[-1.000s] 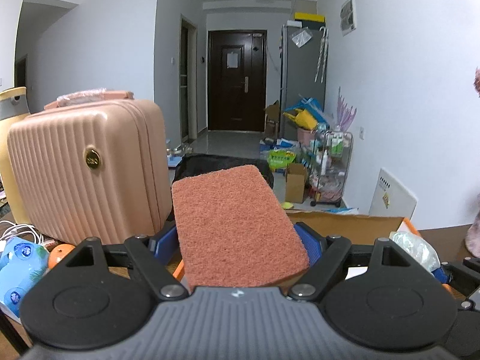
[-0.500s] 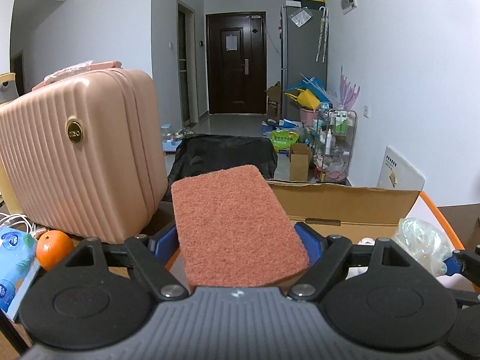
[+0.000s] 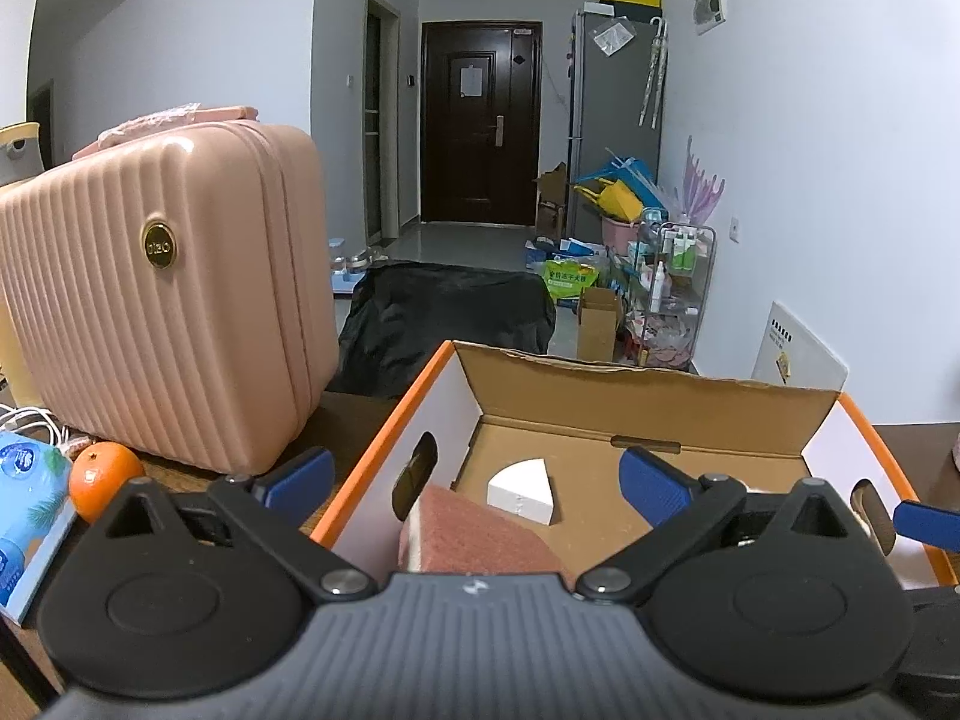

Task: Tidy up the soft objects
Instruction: 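Lower the sponge with the left tool while the right tool lowers the bath puff, open both, then withdraw both tools from the box back toward the items on the table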

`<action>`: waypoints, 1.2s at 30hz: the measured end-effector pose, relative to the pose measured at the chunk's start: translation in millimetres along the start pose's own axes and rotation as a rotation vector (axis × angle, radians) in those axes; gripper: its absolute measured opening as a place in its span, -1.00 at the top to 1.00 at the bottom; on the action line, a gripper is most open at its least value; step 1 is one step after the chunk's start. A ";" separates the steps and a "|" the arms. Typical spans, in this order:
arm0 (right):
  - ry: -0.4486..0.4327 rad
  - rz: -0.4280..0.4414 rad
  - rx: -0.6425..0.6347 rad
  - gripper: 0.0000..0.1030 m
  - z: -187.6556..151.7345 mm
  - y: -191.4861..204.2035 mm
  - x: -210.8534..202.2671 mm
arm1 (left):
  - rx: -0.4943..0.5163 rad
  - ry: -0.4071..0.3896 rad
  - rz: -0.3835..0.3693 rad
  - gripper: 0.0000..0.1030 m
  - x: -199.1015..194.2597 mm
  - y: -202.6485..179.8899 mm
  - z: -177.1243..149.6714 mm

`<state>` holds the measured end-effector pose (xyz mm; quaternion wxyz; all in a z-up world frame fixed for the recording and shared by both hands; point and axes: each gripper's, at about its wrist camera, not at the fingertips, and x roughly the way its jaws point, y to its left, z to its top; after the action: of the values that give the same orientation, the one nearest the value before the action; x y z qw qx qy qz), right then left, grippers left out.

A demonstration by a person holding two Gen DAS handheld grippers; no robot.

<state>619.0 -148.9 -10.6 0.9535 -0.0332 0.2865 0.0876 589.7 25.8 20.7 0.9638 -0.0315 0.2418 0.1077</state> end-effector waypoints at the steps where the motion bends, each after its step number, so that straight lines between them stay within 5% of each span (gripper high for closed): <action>1: 0.000 -0.001 0.000 -1.00 0.1 -0.3 -0.2 | -0.002 -0.001 0.001 -1.00 -0.3 0.6 0.2; 36: -0.164 0.041 -0.023 -1.00 -34.1 -4.6 -103.8 | 0.016 -0.043 -0.022 -1.00 -75.7 26.7 -25.2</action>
<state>516.3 -172.6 18.4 0.9713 -0.0311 0.2068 0.1129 507.1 34.4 34.0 0.9702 -0.0241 0.2213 0.0959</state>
